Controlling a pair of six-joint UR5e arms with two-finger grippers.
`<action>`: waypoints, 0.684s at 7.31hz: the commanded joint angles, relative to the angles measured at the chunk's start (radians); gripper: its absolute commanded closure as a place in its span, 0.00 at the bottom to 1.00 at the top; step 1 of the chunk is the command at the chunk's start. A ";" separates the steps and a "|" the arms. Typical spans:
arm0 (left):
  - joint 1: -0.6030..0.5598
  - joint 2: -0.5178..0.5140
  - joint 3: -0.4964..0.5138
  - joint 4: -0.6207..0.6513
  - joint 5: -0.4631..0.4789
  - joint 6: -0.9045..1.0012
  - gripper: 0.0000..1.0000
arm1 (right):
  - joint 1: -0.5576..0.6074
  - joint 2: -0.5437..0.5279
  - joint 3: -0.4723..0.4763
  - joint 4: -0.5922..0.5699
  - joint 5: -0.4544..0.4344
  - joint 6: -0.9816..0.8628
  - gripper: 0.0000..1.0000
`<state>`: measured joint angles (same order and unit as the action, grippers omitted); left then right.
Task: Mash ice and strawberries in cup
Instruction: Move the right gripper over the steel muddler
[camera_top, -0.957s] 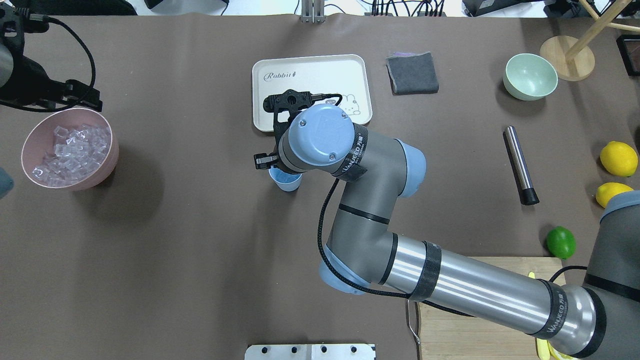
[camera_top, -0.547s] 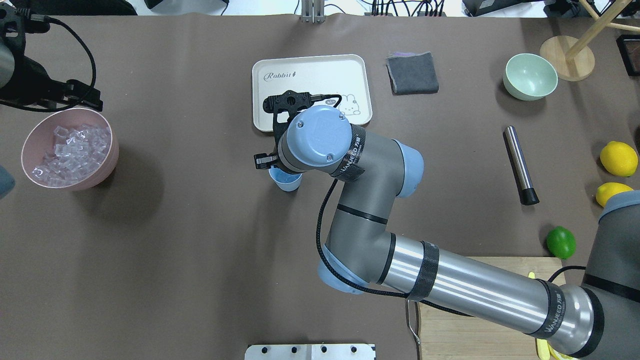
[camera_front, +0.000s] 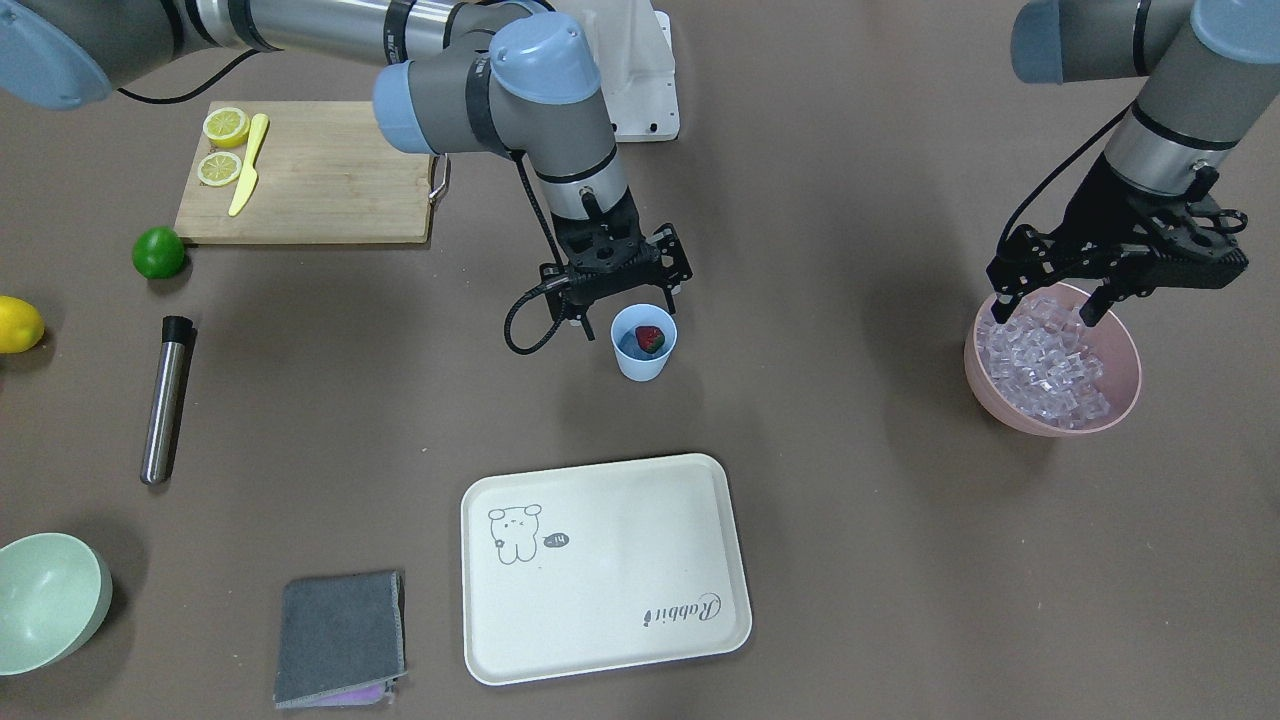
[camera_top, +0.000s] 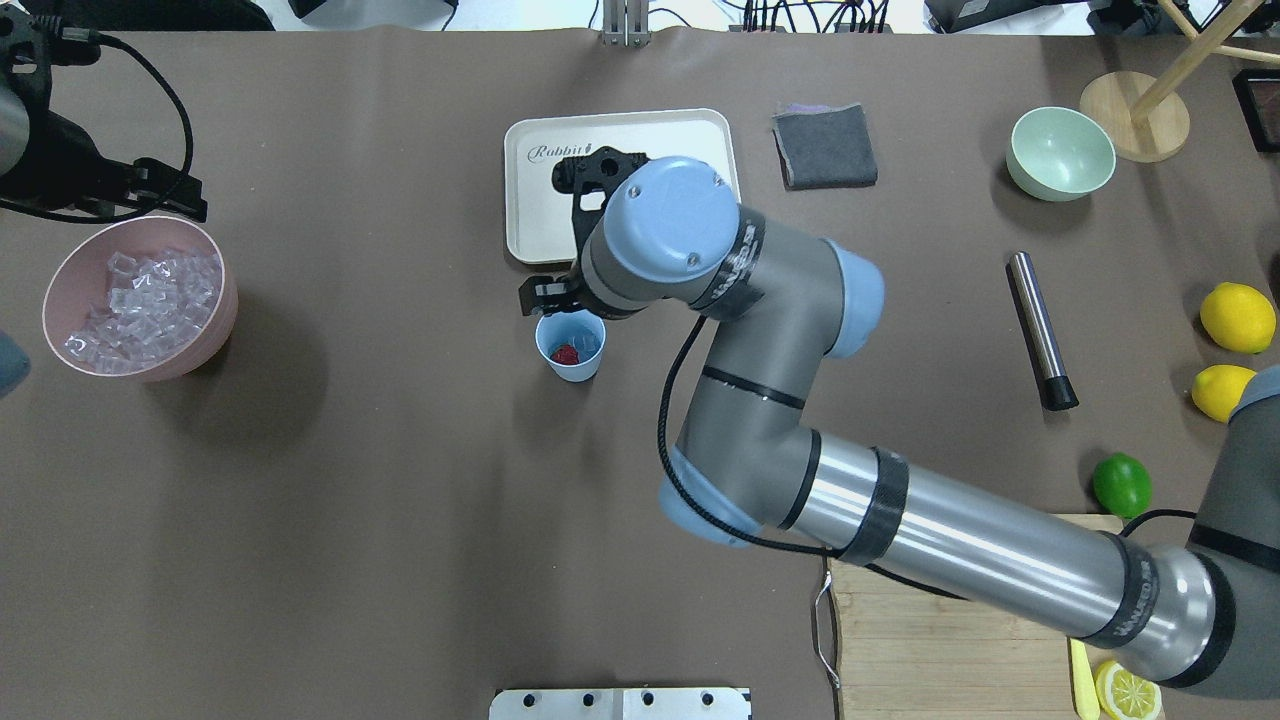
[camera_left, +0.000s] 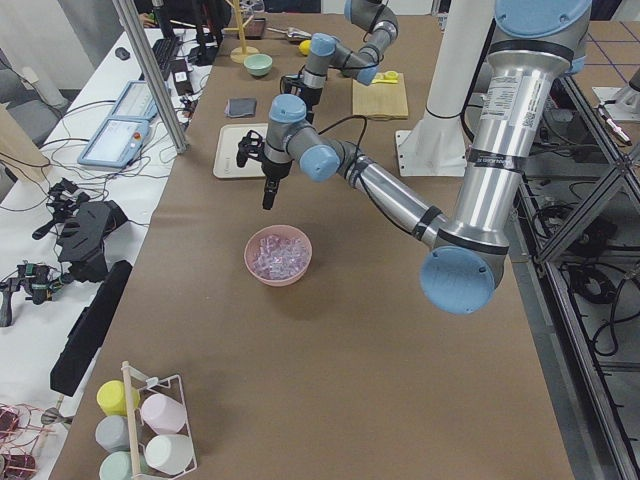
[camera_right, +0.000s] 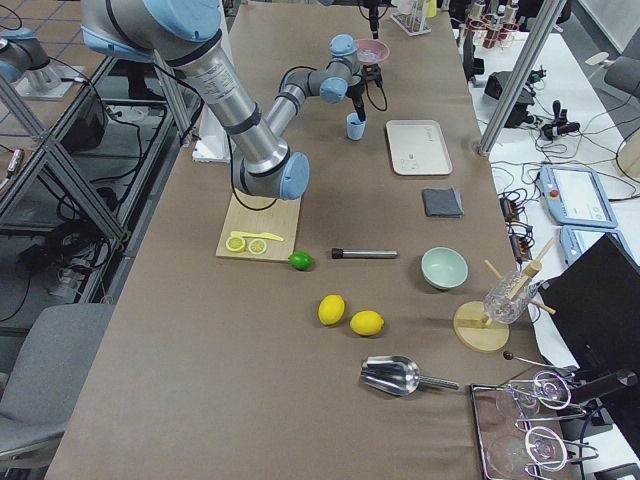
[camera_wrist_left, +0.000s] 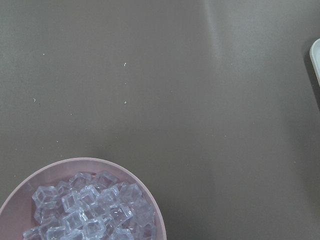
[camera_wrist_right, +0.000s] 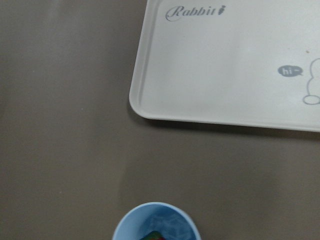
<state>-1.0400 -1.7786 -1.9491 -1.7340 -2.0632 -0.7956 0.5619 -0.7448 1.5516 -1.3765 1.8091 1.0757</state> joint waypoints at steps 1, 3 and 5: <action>0.000 0.001 0.003 0.001 0.005 -0.001 0.03 | 0.204 -0.129 0.163 -0.213 0.251 -0.083 0.00; 0.000 -0.013 0.006 0.001 0.003 0.001 0.03 | 0.376 -0.293 0.219 -0.291 0.346 -0.213 0.00; 0.002 -0.035 -0.002 0.001 0.006 0.001 0.03 | 0.441 -0.344 0.122 -0.280 0.349 -0.322 0.00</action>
<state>-1.0392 -1.8026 -1.9461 -1.7334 -2.0585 -0.7947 0.9502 -1.0512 1.7214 -1.6532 2.1443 0.8287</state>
